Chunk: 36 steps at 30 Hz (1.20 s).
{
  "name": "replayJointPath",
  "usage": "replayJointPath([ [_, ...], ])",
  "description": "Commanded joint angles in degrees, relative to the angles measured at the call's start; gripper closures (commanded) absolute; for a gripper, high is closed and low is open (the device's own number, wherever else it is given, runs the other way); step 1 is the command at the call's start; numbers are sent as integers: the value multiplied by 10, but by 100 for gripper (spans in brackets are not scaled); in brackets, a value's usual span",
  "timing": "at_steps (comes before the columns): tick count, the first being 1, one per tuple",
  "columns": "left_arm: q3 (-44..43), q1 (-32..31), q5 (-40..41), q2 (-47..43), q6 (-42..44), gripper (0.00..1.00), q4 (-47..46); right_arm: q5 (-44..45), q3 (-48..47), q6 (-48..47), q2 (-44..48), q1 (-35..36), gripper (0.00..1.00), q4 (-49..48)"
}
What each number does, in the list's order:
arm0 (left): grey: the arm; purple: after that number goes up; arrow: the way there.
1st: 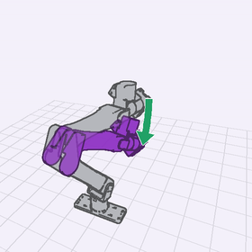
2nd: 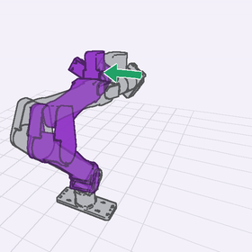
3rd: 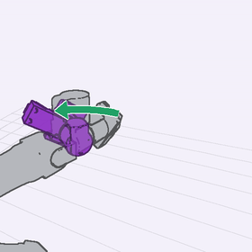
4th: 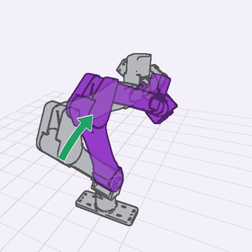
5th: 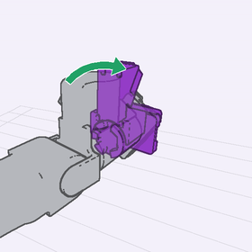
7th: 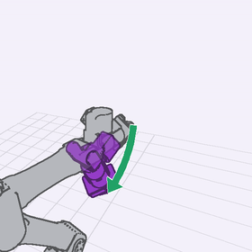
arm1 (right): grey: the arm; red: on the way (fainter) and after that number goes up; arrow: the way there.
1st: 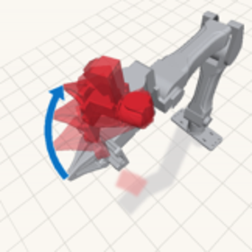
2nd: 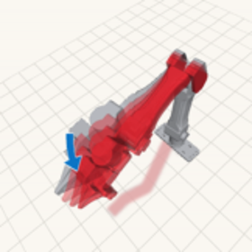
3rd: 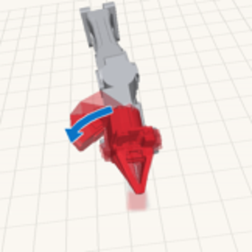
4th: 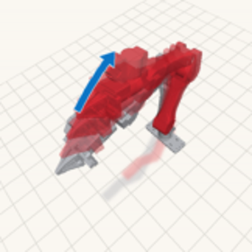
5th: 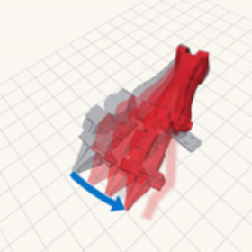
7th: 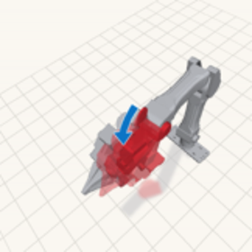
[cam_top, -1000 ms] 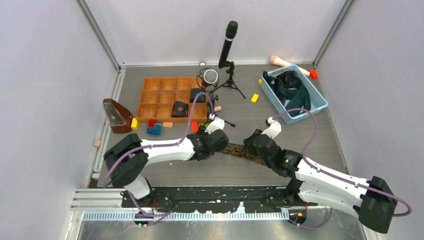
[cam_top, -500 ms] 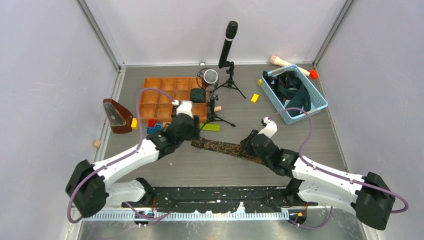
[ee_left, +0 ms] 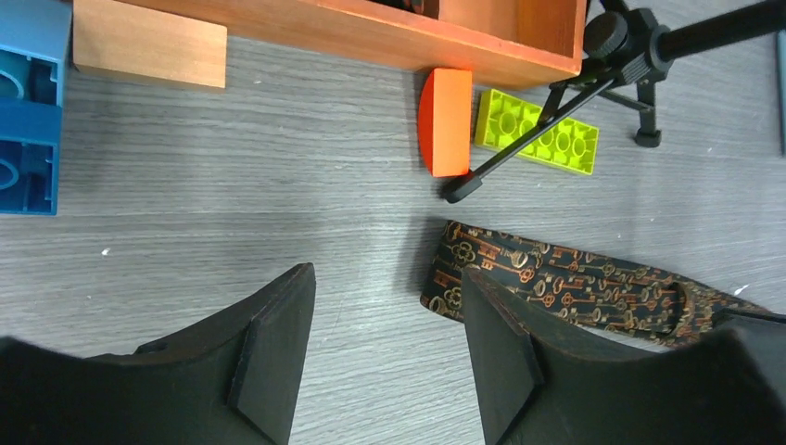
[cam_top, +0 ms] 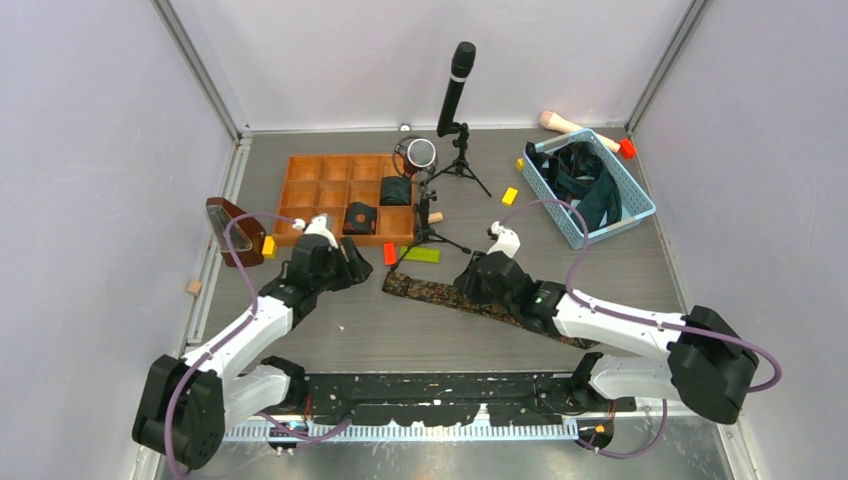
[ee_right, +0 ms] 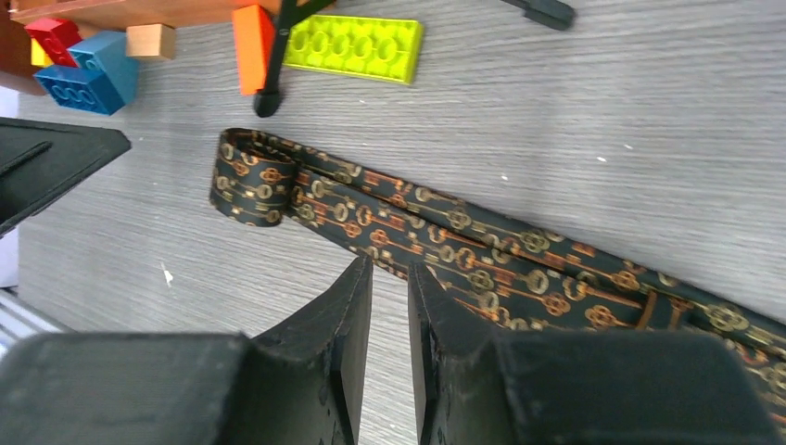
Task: Roll the ties
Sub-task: Roll the tie at the center of the board.
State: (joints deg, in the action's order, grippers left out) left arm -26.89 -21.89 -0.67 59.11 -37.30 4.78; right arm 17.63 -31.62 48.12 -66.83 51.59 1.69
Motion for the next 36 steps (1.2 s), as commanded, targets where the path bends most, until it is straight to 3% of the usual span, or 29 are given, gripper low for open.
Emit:
replayJointPath([
  [1, 7, 34, -83, 0, -20, 39, -73, -29, -45, -15, -27, 3, 74, -54],
  [27, 32, 45, -131, 9, -15, 39, -121, -57, -86, 18, -85, 6, 73, -109],
  [36, 41, 45, -144, 14, -33, 40, -147, -120, -109, 61, -154, 12, 84, -183],
])
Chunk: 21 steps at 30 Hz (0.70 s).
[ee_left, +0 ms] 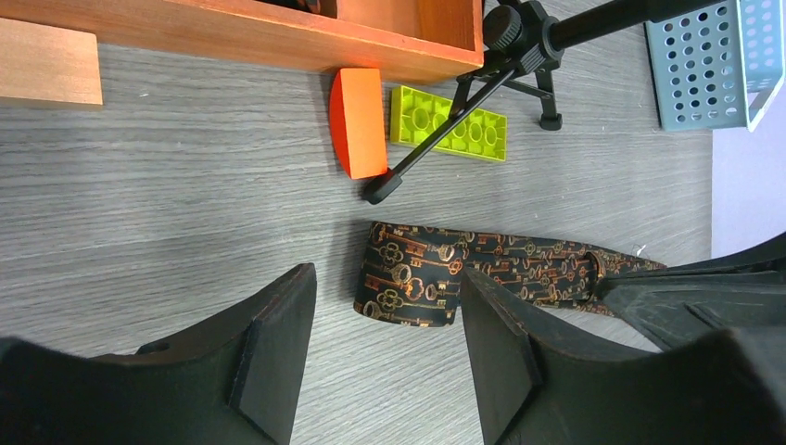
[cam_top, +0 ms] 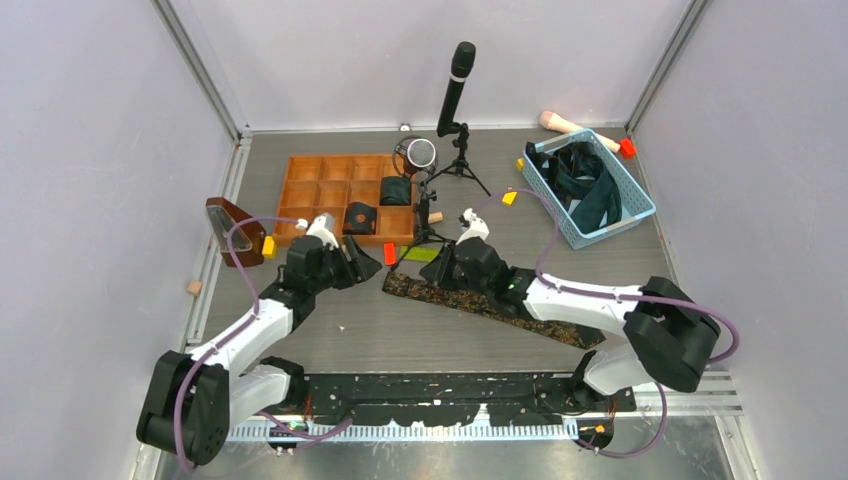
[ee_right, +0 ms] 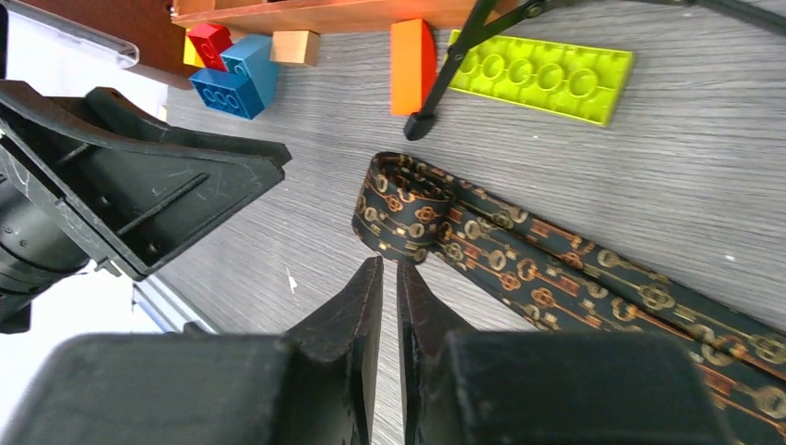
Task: Roll the ties
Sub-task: Roll the tie at the center of the board.
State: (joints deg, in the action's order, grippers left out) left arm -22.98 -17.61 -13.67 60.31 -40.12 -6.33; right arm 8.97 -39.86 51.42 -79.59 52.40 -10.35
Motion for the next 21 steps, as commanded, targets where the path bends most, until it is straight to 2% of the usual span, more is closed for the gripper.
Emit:
replayJointPath([
  [1, 2, 2, -14, 5, -3, 40, -35, -44, -32, 32, -33, 5, 85, -69],
  [6, 2, 2, -15, 22, -2, 40, -36, -74, -52, 41, -91, 10, 87, -110],
  [15, -4, 2, -42, 64, -11, 41, -66, -113, -91, 61, -165, 12, 99, -117],
  [21, -9, 2, -53, 72, -8, 41, -64, -114, -86, 76, -190, 12, 100, -132],
])
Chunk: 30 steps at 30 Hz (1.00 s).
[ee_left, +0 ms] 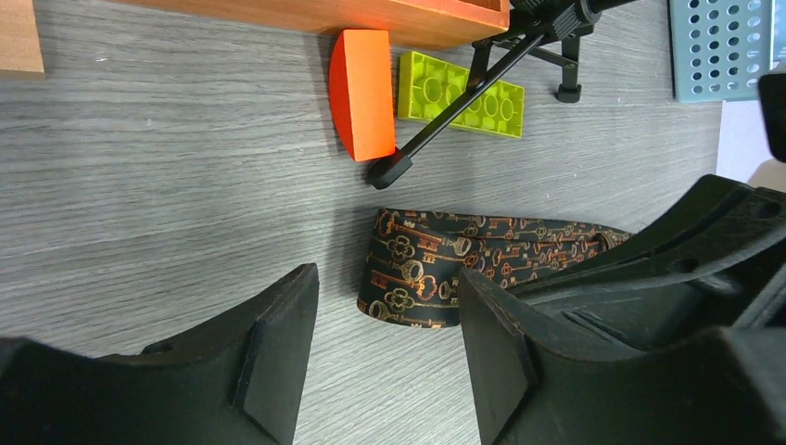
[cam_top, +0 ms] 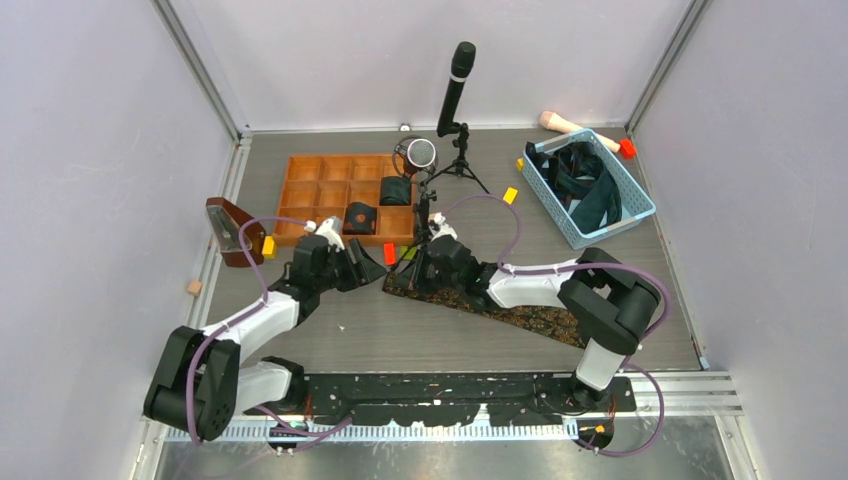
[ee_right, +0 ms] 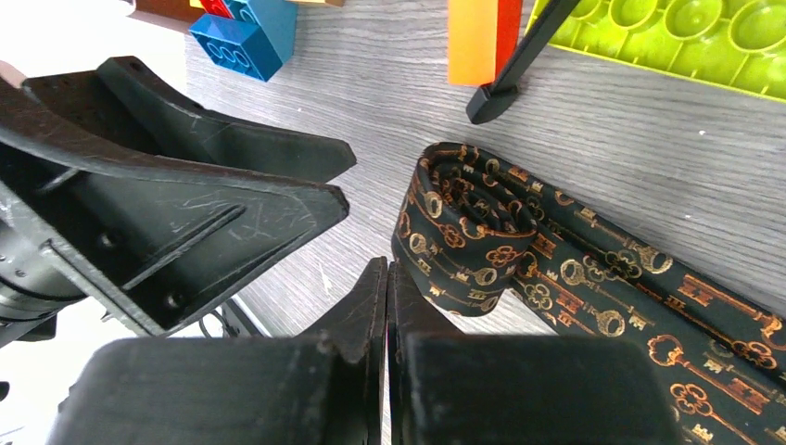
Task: Roll the ties
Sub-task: Roll the tie at the center of the board.
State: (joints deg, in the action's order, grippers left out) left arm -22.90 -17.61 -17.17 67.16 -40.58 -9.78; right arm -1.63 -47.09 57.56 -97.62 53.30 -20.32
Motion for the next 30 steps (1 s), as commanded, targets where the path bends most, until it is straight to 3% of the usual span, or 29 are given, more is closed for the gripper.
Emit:
replayJointPath([
  [1, -9, 2, -18, 3, -3, 41, -30, -6, -14, 14, -10, 3, 100, -31],
  [30, -17, 2, -60, 61, -2, 42, -59, 52, -7, -1, 8, 3, 100, 55],
])
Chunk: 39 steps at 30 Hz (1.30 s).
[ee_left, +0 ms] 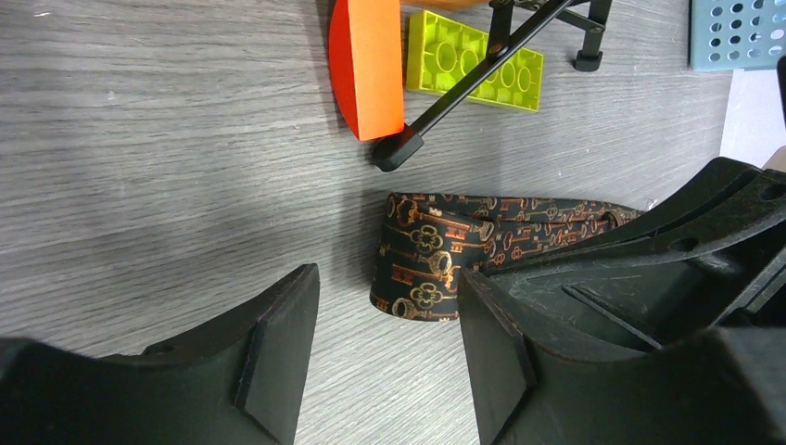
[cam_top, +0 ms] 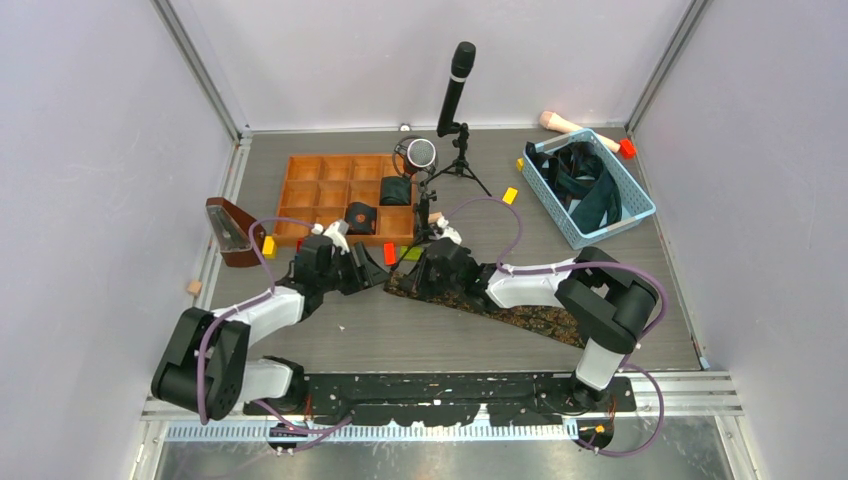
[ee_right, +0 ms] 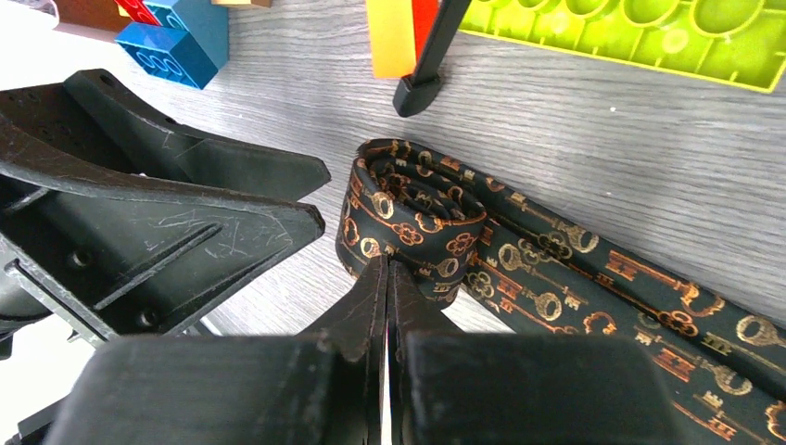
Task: Roll the ties
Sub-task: Roll the tie at the center of the board.
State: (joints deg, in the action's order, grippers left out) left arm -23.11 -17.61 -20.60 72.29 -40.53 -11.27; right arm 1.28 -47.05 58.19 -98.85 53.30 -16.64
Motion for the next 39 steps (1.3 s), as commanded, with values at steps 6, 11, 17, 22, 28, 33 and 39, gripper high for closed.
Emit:
replayJointPath([
  [6, -12, -6, -41, 25, -5, 41, -66, 37, -5, -5, 28, 3, 100, 39],
  [11, -14, -19, -46, 41, -10, 40, -84, 37, -1, 0, 28, 3, 100, 40],
  [17, -22, -37, -42, 70, -9, 40, -92, 40, 4, 5, 31, 4, 100, 37],
  [22, -22, -40, -42, 91, -10, 40, -102, 46, 4, 7, 34, 3, 100, 44],
  [28, -28, -46, -44, 105, -10, 42, -106, 46, 6, 8, 33, 3, 100, 51],
  [33, -33, -51, -54, 113, -11, 49, -108, 54, 10, 8, 38, 3, 100, 57],
  [39, -45, -57, -75, 122, -9, 60, -108, 58, 7, 4, 39, 3, 100, 61],
])
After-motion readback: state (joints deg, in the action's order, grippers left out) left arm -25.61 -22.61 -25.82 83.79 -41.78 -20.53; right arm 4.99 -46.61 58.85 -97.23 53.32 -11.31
